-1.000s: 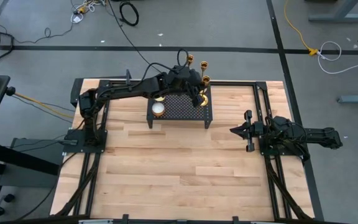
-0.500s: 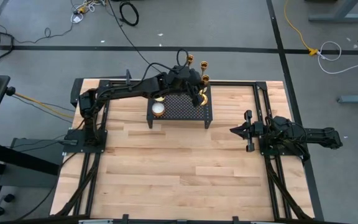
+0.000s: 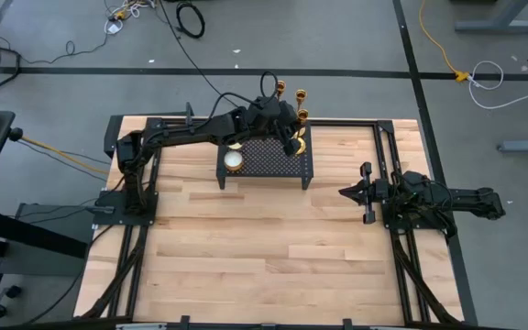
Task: Pick & Place candle stick holders
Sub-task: Adjust the candle holders on the shelf
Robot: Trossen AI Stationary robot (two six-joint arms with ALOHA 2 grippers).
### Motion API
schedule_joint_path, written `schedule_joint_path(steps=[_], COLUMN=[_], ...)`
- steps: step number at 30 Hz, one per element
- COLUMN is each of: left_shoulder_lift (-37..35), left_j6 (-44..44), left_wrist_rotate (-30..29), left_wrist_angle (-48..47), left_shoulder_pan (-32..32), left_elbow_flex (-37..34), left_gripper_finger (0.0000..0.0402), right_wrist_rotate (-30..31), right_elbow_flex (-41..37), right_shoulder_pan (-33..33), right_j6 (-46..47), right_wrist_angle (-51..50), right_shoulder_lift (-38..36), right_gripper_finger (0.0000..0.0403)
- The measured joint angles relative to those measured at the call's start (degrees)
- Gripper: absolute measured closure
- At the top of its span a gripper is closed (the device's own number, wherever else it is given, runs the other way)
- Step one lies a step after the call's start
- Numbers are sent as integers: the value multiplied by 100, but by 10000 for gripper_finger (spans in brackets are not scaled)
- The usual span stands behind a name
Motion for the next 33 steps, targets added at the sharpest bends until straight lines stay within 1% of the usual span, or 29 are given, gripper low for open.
schedule_joint_path(steps=[5,20,33], left_shoulder_lift=[-2,-8,-8], left_j6=[2,7,4], left_wrist_rotate=[75,1276,2043], left_wrist_angle=[-2,-4,-4], left_shoulder_pan=[2,0,-2], left_elbow_flex=[0,0,-2], left_gripper_finger=[369,369,369], right_wrist_rotate=[0,1,1], right_elbow_flex=[0,1,1], right_shoulder_pan=[-1,0,-1], right_j6=[0,0,0], right_wrist_angle=[-1,-1,-1], right_shoulder_lift=[0,0,0], right_gripper_finger=[389,389,389])
